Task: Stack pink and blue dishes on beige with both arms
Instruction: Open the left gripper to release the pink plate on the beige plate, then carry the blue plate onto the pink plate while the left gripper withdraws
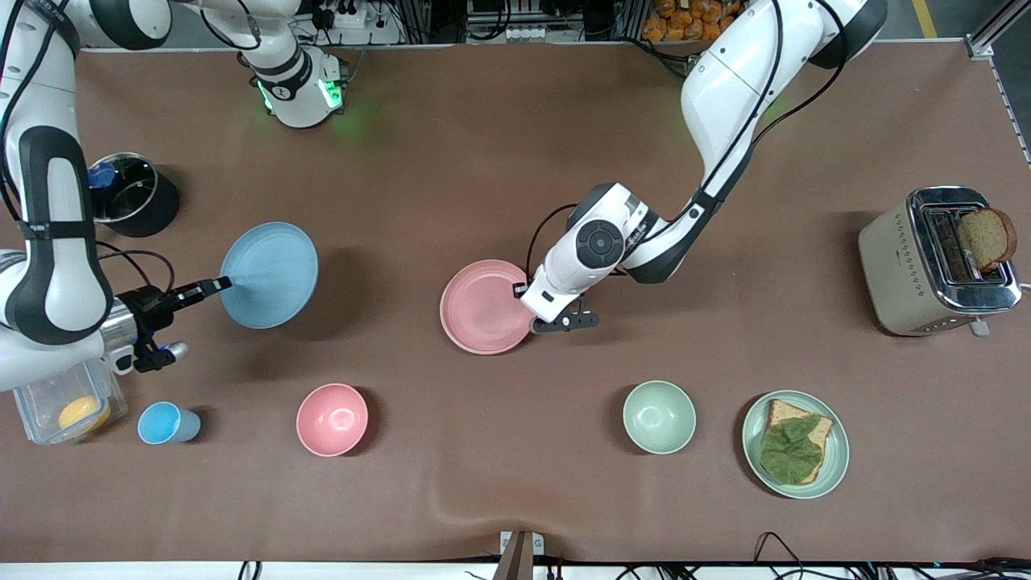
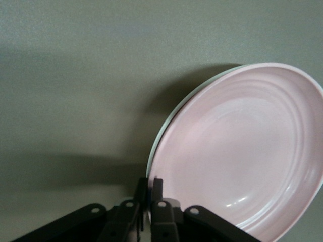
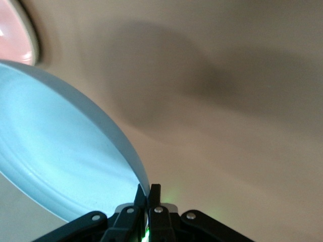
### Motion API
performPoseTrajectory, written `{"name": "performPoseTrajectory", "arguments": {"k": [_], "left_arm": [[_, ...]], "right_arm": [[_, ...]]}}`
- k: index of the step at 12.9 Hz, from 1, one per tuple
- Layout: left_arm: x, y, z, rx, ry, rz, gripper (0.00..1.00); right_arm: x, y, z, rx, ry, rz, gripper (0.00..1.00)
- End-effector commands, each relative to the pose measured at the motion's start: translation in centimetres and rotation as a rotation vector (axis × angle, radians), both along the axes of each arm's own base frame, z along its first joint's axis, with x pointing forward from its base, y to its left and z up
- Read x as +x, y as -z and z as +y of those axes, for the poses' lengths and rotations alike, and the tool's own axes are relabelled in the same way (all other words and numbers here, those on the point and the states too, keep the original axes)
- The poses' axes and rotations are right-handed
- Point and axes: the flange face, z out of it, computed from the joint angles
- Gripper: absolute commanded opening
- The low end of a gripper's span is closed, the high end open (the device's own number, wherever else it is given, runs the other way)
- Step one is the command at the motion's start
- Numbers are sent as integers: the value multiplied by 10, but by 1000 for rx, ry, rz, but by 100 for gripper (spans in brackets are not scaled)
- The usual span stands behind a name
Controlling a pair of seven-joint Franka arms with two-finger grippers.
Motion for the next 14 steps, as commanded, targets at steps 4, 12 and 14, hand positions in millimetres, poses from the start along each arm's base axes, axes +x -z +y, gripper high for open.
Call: {"name": "performPoseTrajectory", "arguments": {"k": [4, 12, 14], "left_arm": [[41, -103, 37, -23, -69, -102, 100], [58, -321, 223, 199, 16, -201, 100], [46, -358, 265, 241, 57, -195, 100]], "right_arm": [[2, -13, 35, 28, 33, 31, 0], [-2, 43, 170, 60, -9, -64, 0], [-7, 53, 210, 58, 24, -67, 0]]}}
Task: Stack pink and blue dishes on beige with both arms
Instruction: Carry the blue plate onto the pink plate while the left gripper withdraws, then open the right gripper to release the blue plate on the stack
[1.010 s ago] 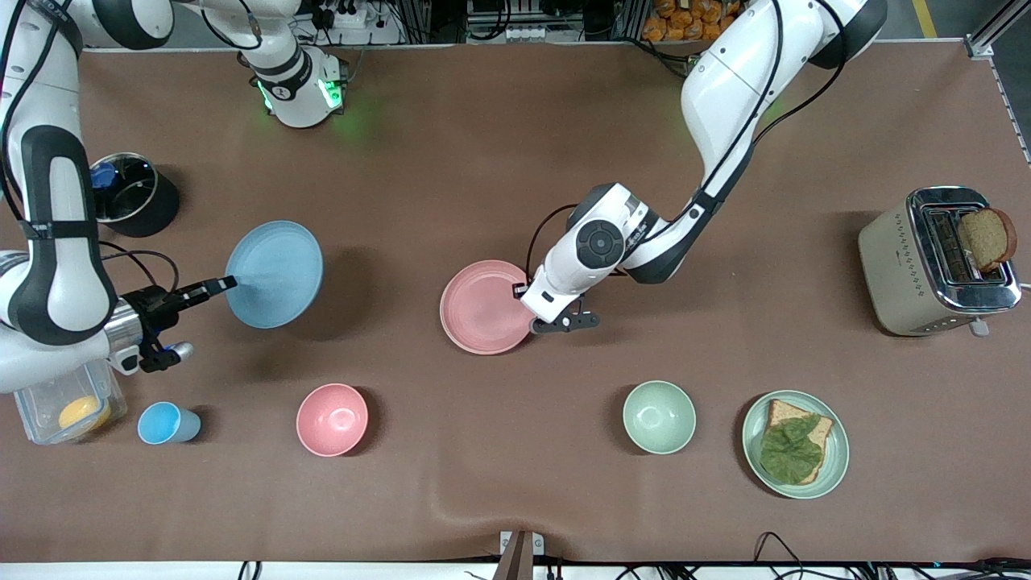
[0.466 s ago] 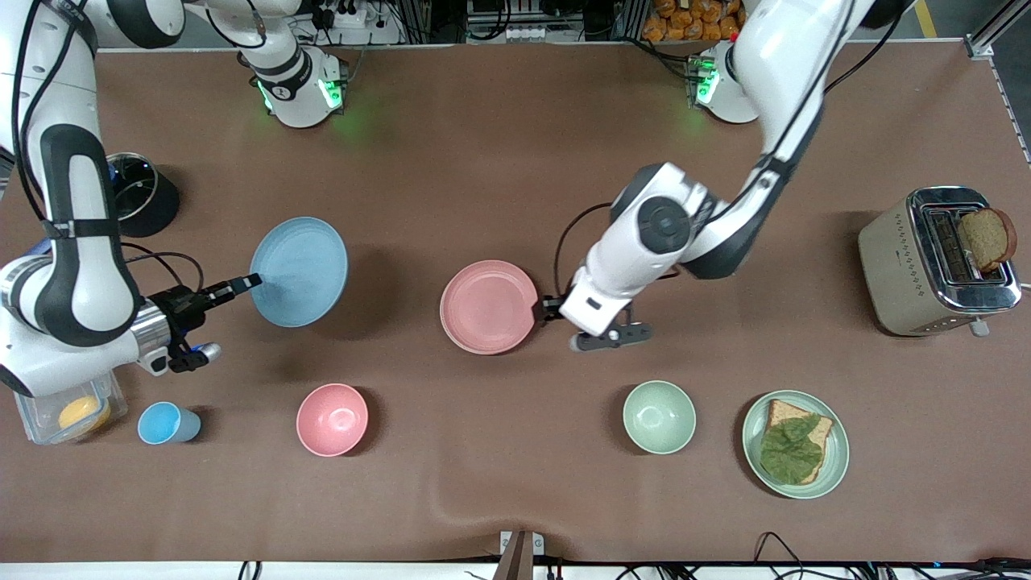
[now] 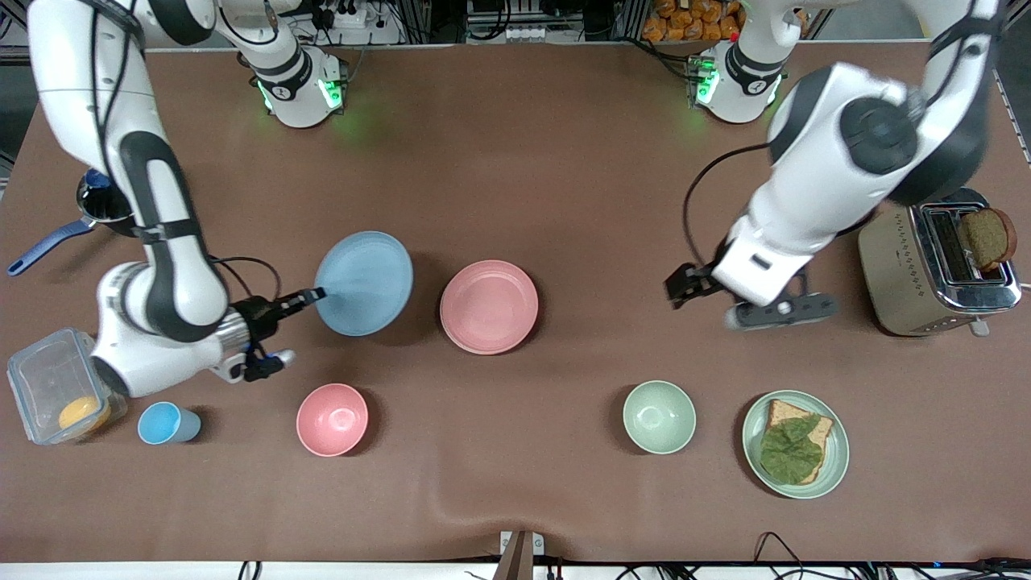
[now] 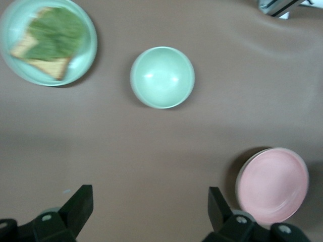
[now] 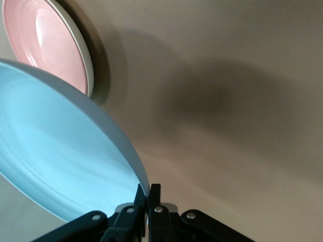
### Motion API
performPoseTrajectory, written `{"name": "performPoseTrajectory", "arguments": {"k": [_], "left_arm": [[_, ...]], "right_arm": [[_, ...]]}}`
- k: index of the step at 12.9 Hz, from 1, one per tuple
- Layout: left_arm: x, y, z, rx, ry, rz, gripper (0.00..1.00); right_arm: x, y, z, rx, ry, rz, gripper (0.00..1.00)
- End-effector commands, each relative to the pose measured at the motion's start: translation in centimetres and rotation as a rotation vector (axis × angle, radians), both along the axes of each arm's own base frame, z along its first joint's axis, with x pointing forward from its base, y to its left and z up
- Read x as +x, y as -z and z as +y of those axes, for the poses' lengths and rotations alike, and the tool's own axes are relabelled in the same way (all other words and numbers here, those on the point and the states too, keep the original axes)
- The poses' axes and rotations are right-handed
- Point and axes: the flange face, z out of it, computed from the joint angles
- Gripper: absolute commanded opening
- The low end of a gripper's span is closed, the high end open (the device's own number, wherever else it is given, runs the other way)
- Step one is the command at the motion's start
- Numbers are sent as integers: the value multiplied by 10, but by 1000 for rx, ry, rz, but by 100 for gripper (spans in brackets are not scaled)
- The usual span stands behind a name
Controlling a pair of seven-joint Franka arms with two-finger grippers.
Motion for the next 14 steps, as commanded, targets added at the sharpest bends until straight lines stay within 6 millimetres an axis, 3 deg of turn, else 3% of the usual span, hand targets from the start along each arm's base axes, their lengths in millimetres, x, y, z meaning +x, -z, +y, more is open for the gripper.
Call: {"name": "performPoseTrajectory", "arguments": {"k": [1, 3, 4, 6, 7, 8, 10, 12, 13, 14], "left_arm": [[-24, -39, 43, 77, 56, 6, 100], [-29, -61, 64, 104, 109, -7, 100], [-30, -82, 81, 128, 106, -12, 100], [-31, -94, 97, 134, 96, 15, 100], [-30, -94, 106, 136, 93, 20, 100], [-30, -94, 108, 138, 102, 22, 100], [-33, -94, 110, 136, 99, 44, 100], [-35, -95, 110, 142, 99, 53, 100], [-36, -96, 113, 140, 94, 61, 100], [-37, -98, 117, 142, 86, 65, 100]], "right_arm": [[-11, -2, 58, -20, 61, 24, 0], [-18, -6, 116, -86, 85, 6, 0], [-23, -7, 142, -99, 88, -13, 0], [-34, -8, 193, -135, 124, -38, 0], [-34, -7, 202, -140, 129, -74, 0], [-31, 1, 202, -147, 141, -100, 0], [-38, 6, 221, -154, 115, -129, 0], [-33, 15, 209, -170, 121, -129, 0], [-36, 15, 216, -170, 114, -136, 0], [-32, 19, 213, -173, 126, -147, 6]]}}
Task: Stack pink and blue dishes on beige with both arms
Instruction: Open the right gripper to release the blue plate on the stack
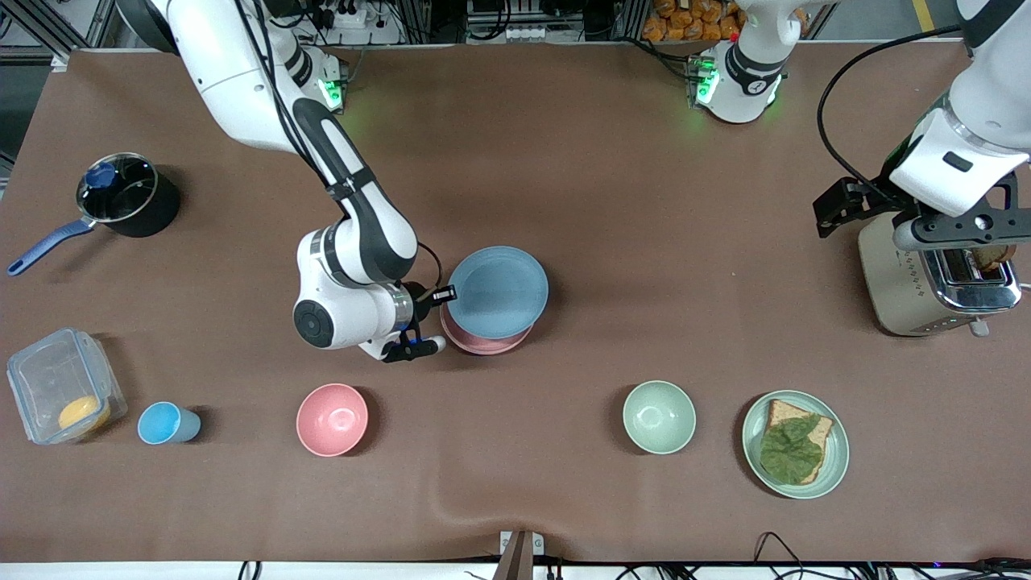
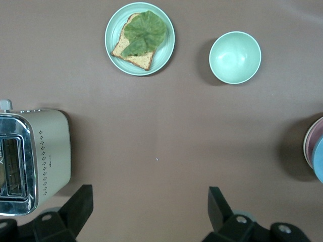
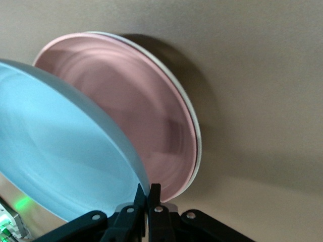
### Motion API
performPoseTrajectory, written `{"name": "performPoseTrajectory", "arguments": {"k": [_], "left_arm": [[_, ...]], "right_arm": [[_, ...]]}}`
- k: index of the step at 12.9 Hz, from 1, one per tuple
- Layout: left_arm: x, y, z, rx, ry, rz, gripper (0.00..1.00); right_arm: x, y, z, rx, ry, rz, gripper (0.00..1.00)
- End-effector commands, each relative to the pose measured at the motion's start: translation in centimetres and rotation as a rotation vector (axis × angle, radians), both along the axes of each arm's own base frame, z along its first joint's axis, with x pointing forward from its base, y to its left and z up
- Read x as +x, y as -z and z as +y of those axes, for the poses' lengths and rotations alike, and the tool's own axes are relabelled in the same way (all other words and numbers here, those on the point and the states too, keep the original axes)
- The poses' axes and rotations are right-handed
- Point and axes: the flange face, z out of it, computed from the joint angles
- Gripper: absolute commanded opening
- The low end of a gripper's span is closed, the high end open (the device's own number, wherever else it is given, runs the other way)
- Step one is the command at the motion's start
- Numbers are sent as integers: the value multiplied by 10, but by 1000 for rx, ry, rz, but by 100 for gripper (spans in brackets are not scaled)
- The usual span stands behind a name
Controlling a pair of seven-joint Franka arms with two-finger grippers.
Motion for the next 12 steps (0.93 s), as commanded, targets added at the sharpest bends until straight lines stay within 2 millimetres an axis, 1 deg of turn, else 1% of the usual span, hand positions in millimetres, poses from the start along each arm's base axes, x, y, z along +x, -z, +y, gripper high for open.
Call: {"name": "performPoseTrajectory", "arguments": {"k": [1, 2, 4, 6, 7, 8, 9, 10, 11, 12], "left_arm": [[-5, -11, 8, 18, 8, 5, 100], [-10, -18, 3, 20, 16, -7, 100], [-11, -21, 9, 23, 10, -13, 100], [-11, -23, 20, 30, 4, -14, 100], [-10, -20, 24, 25, -3, -7, 100], [-11, -19, 23, 24, 0, -5, 100], [-12, -18, 21, 24, 4, -2, 100], [-14, -18, 16, 25, 15, 1, 100], [-14, -15, 15, 26, 15, 7, 100], [-14, -13, 16, 18, 11, 12, 100]], "right_arm": [[4, 4, -3, -9, 15, -18, 66], [6, -1, -4, -6, 10, -29, 100], [15, -19, -10, -3, 19, -48, 100], [26, -47, -19, -73, -64, -79, 100], [33, -64, -26, -118, -113, -87, 100], [37, -83, -32, -160, -156, -86, 100], [41, -98, -42, -198, -186, -78, 100], [44, -127, -52, -215, -193, -98, 100], [48, -155, -67, -239, -173, -131, 100], [49, -186, -88, -256, -147, -164, 100]]}}
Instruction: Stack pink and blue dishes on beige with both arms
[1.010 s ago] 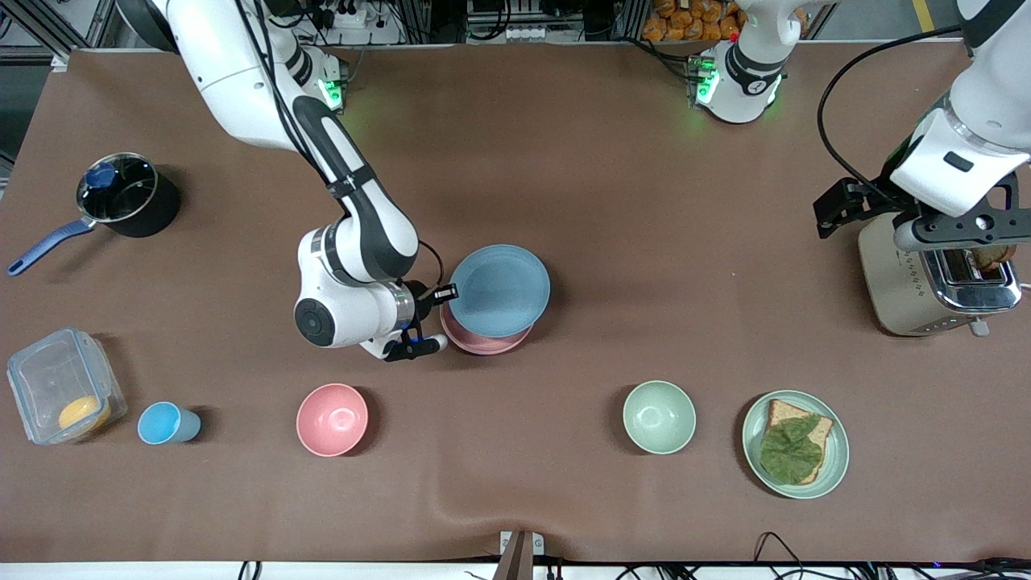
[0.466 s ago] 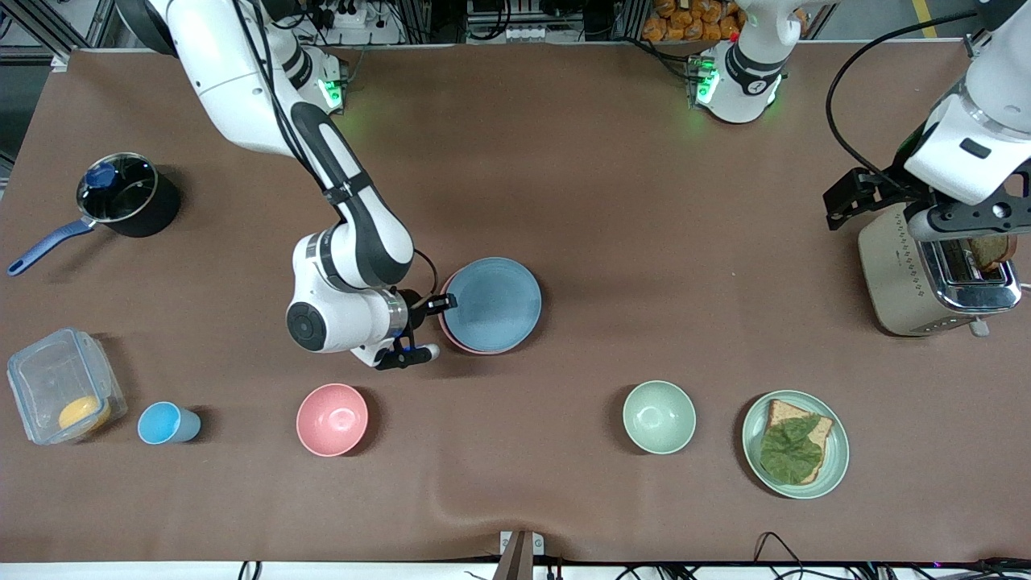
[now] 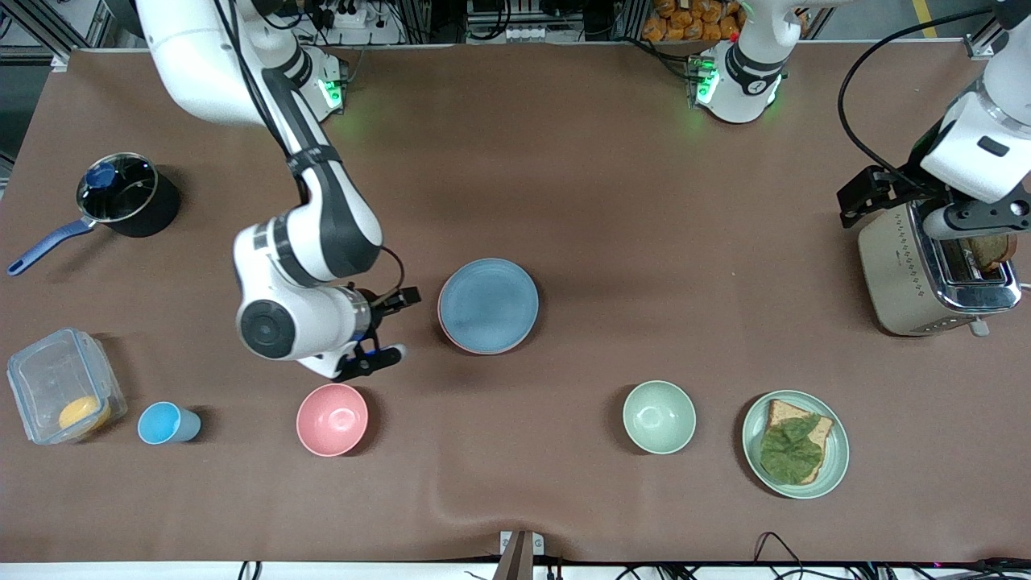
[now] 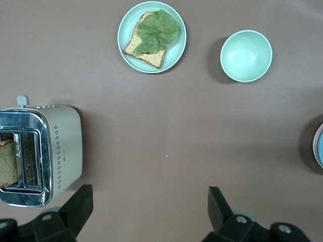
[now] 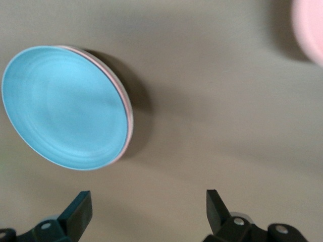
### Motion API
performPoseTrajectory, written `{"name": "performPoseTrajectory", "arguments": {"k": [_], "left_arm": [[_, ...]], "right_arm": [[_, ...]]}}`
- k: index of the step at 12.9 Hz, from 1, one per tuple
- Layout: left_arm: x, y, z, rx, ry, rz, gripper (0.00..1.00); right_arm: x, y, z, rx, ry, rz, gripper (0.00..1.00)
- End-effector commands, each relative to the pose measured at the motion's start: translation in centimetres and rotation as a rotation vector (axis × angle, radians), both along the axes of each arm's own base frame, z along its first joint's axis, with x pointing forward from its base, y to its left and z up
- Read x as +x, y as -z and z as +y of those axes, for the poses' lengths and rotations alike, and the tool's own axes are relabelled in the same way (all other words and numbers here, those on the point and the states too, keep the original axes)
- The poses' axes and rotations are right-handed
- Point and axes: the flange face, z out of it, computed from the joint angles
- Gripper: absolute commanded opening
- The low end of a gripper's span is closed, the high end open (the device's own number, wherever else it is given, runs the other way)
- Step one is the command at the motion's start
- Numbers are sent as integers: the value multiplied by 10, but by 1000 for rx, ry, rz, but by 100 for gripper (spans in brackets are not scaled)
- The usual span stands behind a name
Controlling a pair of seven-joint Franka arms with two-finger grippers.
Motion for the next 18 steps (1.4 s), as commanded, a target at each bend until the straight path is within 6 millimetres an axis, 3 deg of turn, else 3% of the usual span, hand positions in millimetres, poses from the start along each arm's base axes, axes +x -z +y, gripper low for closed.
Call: {"name": "performPoseTrajectory", "arguments": {"k": [1, 2, 4, 7, 9, 12, 13, 15, 18], "left_arm": [[-8, 0, 1, -7, 13, 17, 100], [-9, -2, -1, -9, 17, 12, 100], [-9, -3, -1, -10, 16, 11, 100], [-7, -3, 6, -11, -2, 11, 100], [-7, -3, 6, -11, -1, 12, 100], [-7, -4, 7, -11, 0, 11, 100], [-7, -3, 9, -11, -3, 12, 100], [-7, -5, 9, -10, -1, 9, 100], [-7, -5, 8, -5, 0, 8, 100]], "right_arm": [[-2, -85, -50, -30, 41, -89, 100], [-2, -116, -80, -41, 70, -121, 100], [-29, -175, -145, -98, 114, -104, 100], [-59, -219, -242, -159, 237, -155, 100], [-70, -245, -280, -200, 283, -209, 100], [-93, -231, -276, -260, 242, -315, 100], [-99, -223, -287, -261, 260, -343, 100], [-100, -216, -300, -261, 281, -331, 100], [-99, -216, -298, -256, 205, -337, 100]]}}
